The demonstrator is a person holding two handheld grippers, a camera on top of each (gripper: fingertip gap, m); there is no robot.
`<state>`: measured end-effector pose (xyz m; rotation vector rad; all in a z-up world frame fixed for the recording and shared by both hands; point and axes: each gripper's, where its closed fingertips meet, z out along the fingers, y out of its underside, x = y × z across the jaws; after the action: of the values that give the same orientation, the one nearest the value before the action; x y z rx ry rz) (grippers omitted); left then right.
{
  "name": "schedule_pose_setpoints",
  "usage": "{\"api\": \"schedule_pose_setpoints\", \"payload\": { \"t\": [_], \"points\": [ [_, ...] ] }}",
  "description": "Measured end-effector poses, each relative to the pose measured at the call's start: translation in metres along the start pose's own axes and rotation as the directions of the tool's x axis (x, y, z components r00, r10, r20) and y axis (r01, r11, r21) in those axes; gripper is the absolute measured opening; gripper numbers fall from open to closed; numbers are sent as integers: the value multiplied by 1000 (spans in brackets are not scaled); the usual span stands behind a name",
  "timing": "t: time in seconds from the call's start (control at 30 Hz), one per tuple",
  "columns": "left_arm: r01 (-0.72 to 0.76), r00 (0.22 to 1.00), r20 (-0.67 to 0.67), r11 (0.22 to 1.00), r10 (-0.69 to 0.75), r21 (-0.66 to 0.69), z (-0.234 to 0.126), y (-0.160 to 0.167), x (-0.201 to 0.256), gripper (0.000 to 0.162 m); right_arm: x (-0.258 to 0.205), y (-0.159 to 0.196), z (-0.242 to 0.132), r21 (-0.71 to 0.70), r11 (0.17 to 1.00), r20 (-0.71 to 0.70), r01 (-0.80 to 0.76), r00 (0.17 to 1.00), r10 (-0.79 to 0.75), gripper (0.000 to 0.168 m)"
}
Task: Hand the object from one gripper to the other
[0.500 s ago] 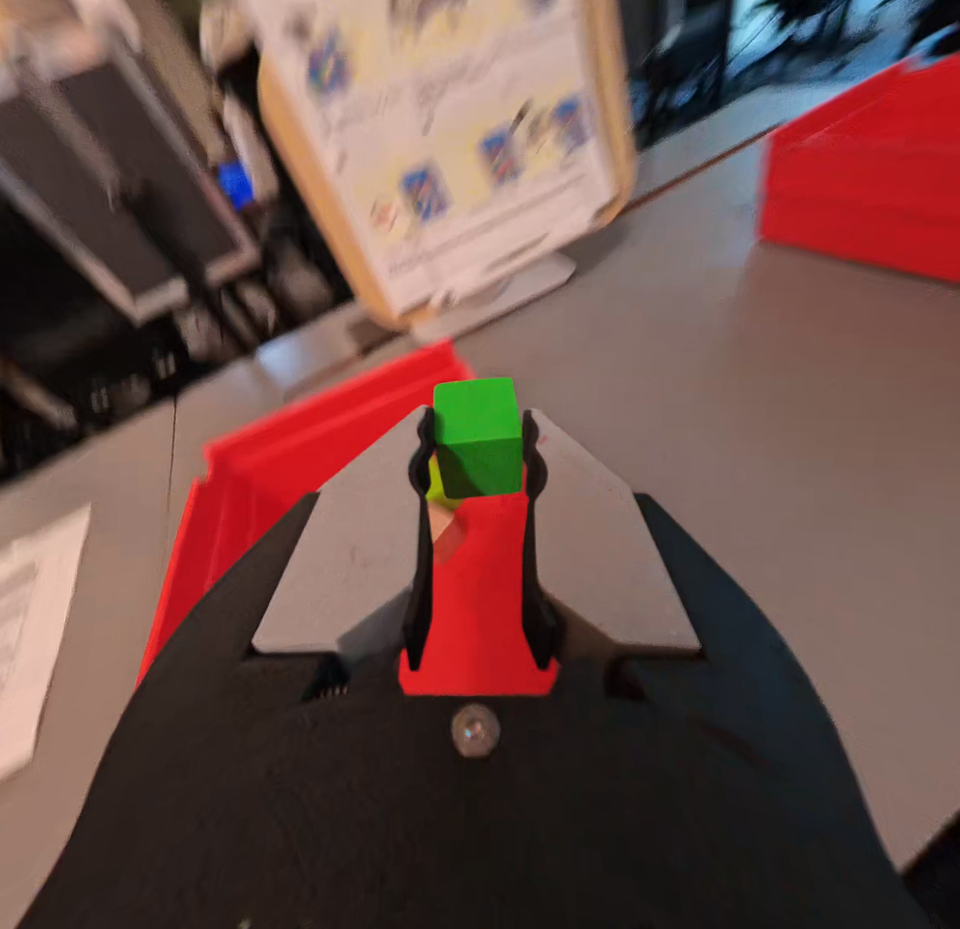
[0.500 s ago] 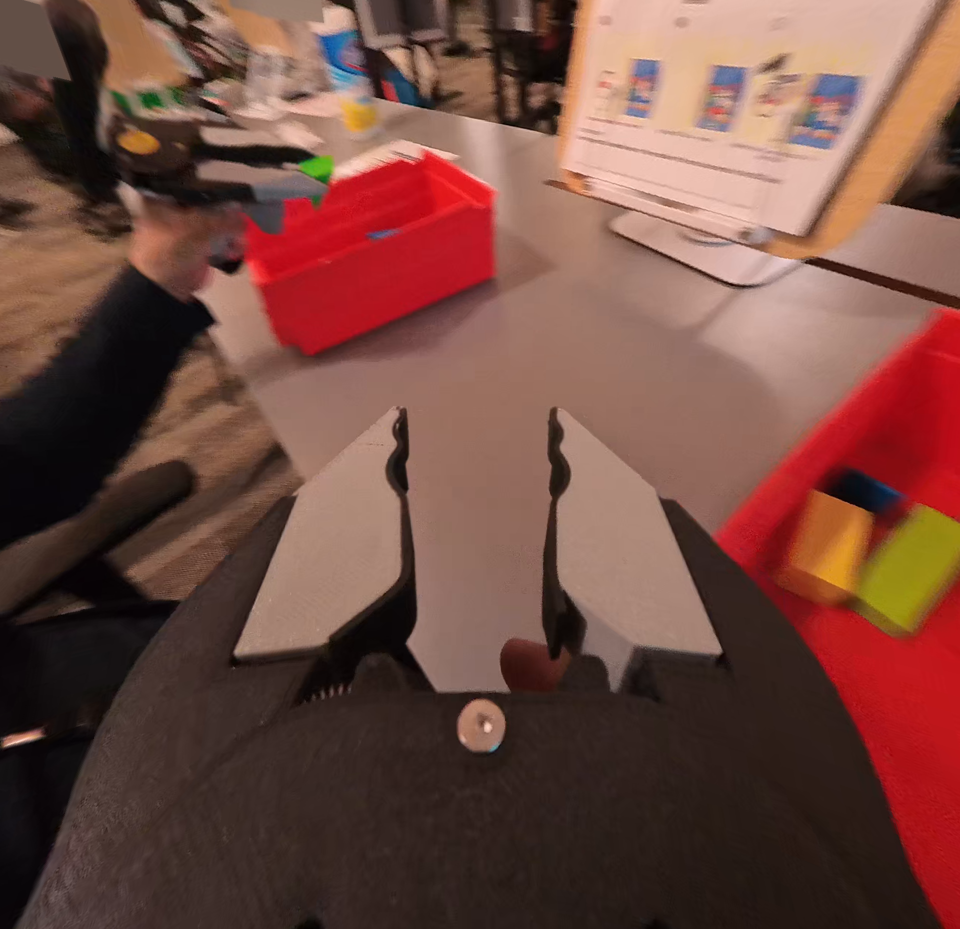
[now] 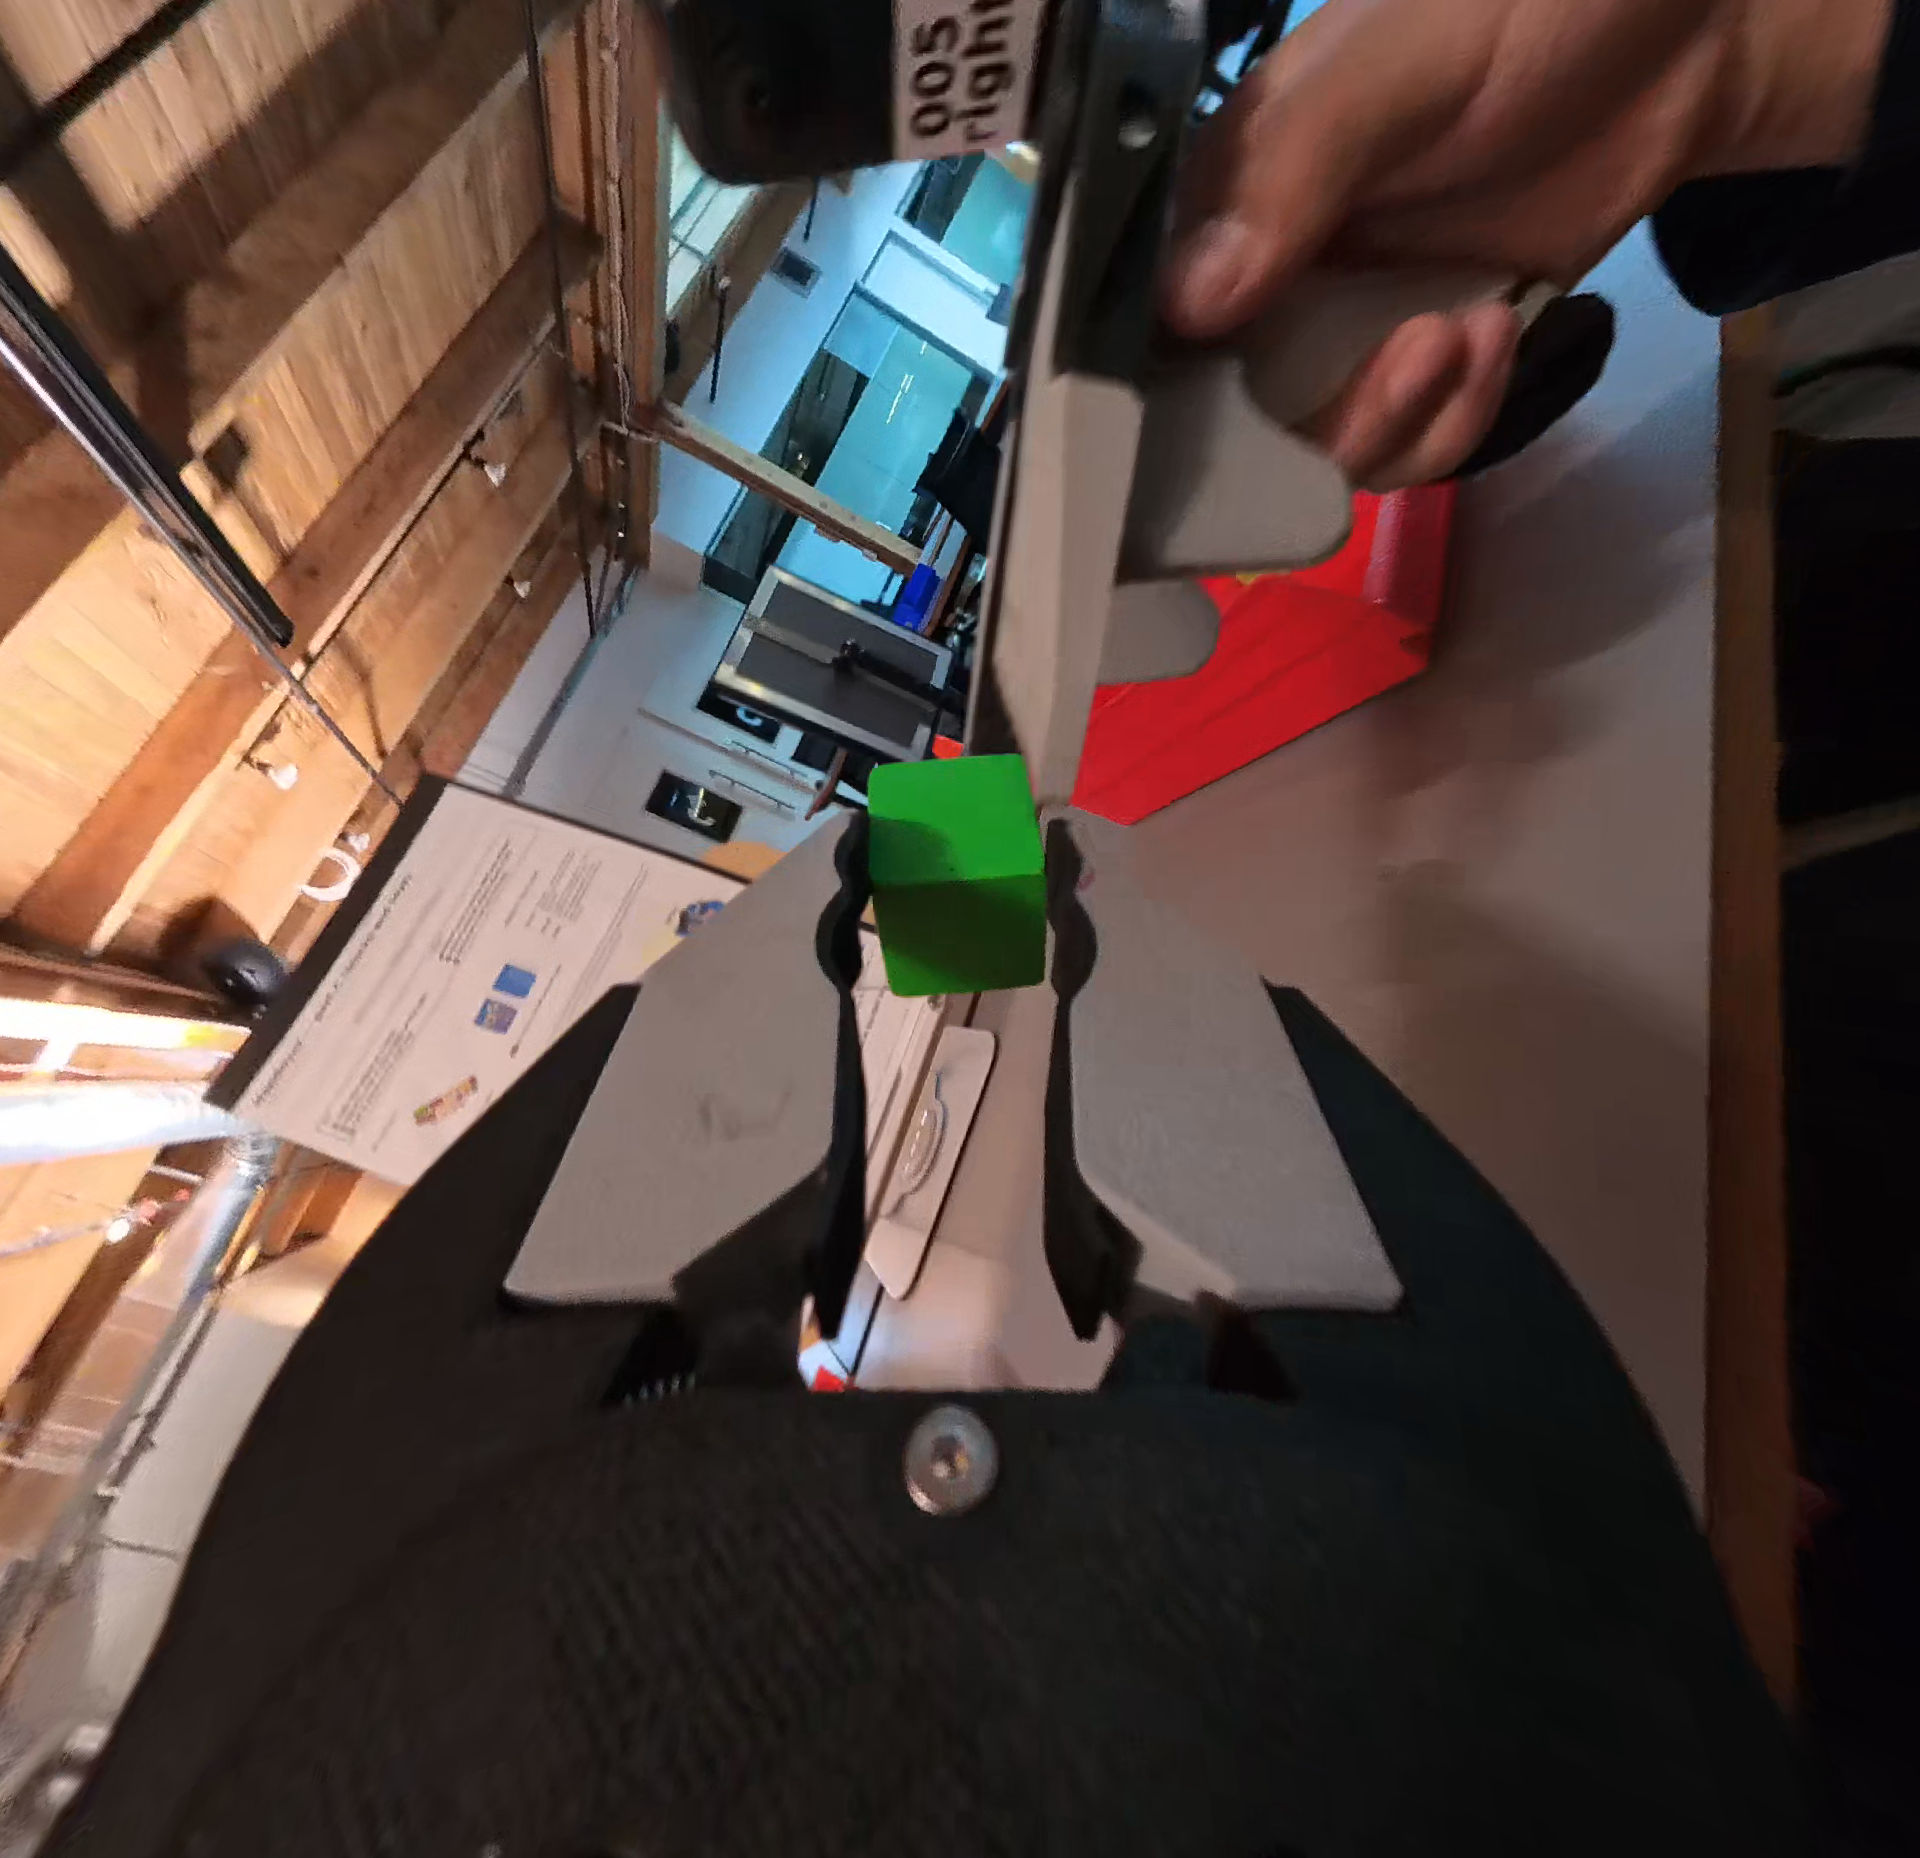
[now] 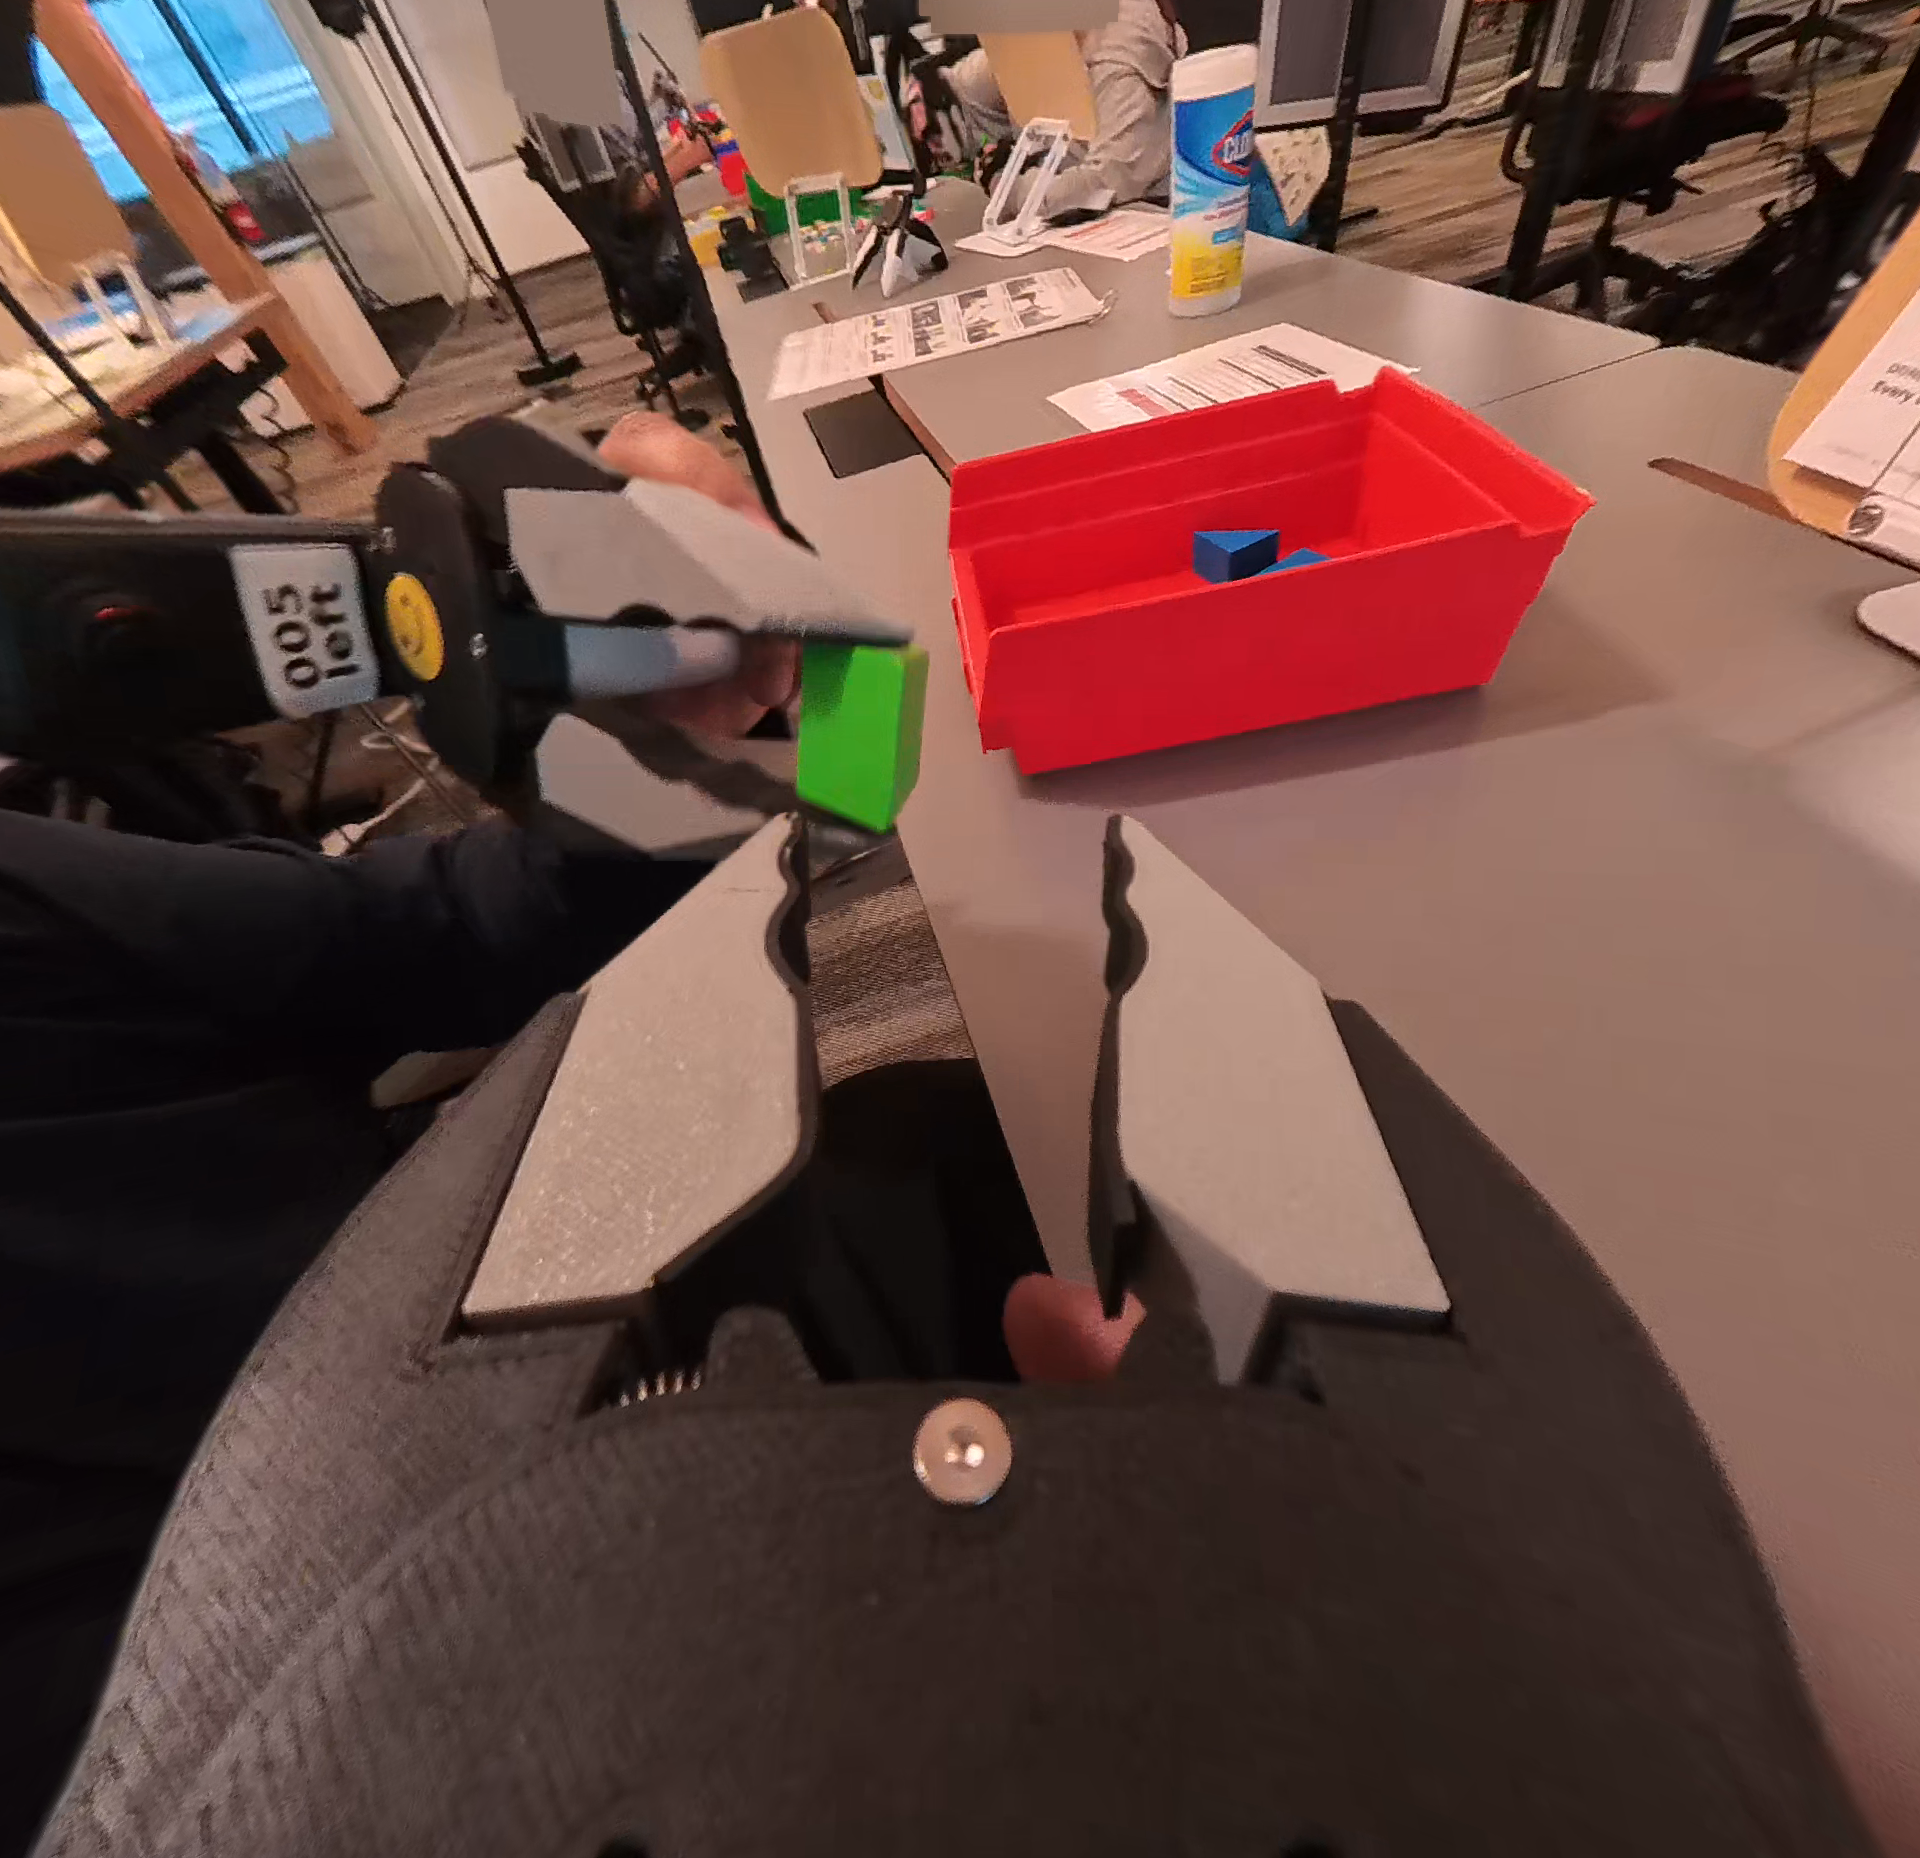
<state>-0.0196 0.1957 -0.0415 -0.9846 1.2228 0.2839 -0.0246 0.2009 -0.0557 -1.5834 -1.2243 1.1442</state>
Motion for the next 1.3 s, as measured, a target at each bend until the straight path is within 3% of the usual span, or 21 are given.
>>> {"api": "schedule_pose_setpoints", "payload": {
  "t": [0.03,0.27,0.4,0.63,0.73,0.93,1.0,1.1,1.23,1.3],
  "points": [
    [-32,999,8,999,32,-17,1,-2,3,32,-3,-1,1,8,1000,-6,11,1000,-11,51],
    [-182,982,37,977,187,-109,11,6,17,32,-8,6,11,-24,998,-48,52,997,-53,43],
    [-186,981,35,975,192,-125,10,9,17,32,-8,8,17,-25,997,-62,74,995,-76,24],
    [-164,986,8,973,168,-161,12,19,22,32,0,13,22,-40,996,-78,73,994,-76,23],
    [-99,995,-31,982,95,-163,14,23,26,34,5,17,21,-55,997,-75,59,995,-63,21],
    [4,999,-38,986,-10,-167,7,32,15,27,40,4,-12,-8,997,-213,71,974,-71,21],
    [2,1000,-26,982,-7,-188,5,37,11,26,74,5,-37,-23,997,-344,78,935,-81,21],
    [-13,1000,-23,974,8,-226,2,46,8,23,139,19,-92,-71,997,-578,27,813,-63,21],
    [-11,1000,-17,970,7,-243,0,50,5,20,217,79,-178,-232,957,-821,-176,562,-96,21],
    [0,1000,-11,970,-3,-244,0,50,2,17,238,117,-203,-323,897,-851,-302,507,-136,21]
  ]
}}
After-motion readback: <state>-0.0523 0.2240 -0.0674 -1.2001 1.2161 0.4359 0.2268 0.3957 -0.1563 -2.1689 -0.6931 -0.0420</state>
